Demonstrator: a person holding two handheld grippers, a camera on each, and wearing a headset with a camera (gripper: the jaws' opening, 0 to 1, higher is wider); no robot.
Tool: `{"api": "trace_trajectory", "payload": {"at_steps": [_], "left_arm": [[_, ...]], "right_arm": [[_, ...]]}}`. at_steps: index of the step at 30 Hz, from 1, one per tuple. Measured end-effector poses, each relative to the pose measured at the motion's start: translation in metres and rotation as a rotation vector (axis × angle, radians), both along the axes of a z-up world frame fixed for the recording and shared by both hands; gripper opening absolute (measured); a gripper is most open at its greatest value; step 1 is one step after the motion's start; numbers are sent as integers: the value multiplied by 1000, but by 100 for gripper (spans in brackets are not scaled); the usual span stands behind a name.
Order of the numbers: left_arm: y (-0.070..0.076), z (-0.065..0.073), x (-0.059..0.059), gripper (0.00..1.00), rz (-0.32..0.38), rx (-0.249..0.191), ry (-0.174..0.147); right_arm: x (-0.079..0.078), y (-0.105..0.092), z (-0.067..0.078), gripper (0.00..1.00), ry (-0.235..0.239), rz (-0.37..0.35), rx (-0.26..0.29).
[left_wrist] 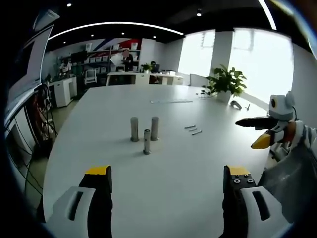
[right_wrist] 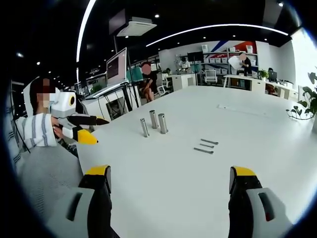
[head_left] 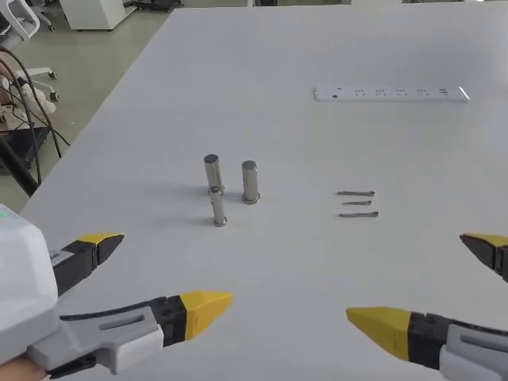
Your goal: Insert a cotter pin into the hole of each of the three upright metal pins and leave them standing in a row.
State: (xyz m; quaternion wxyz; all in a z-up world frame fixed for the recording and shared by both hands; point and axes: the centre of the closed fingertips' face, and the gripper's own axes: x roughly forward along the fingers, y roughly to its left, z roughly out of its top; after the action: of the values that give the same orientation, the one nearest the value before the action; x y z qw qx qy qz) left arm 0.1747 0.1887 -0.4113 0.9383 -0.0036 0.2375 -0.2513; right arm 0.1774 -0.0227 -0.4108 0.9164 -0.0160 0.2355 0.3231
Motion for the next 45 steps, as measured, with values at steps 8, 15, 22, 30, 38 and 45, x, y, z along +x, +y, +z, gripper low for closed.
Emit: {"api": "trace_trajectory", "payload": {"at_steps": [8,15,22,30,38,45], "left_arm": [[3,8,6,99,23,-12,-33],[4,13,9,99,36,-37,-48],[1,16,11,97,11,-29,-65],[-12,12,10,96,-48,-31,-42],[-21,10,18,93,-78,-29,-30],[-24,12,29,93,-90,-25,-40]], "right_arm": [[-1,-3,0,98,3,-5,3],[-1,-2,0,98,4,-6,7],[-1,-3,0,98,5,-8,6],[1,-6,1,98,3,-19,4],[1,-6,-1,98,10,-19,8],[2,-7,-1,98,14,-25,8]]}}
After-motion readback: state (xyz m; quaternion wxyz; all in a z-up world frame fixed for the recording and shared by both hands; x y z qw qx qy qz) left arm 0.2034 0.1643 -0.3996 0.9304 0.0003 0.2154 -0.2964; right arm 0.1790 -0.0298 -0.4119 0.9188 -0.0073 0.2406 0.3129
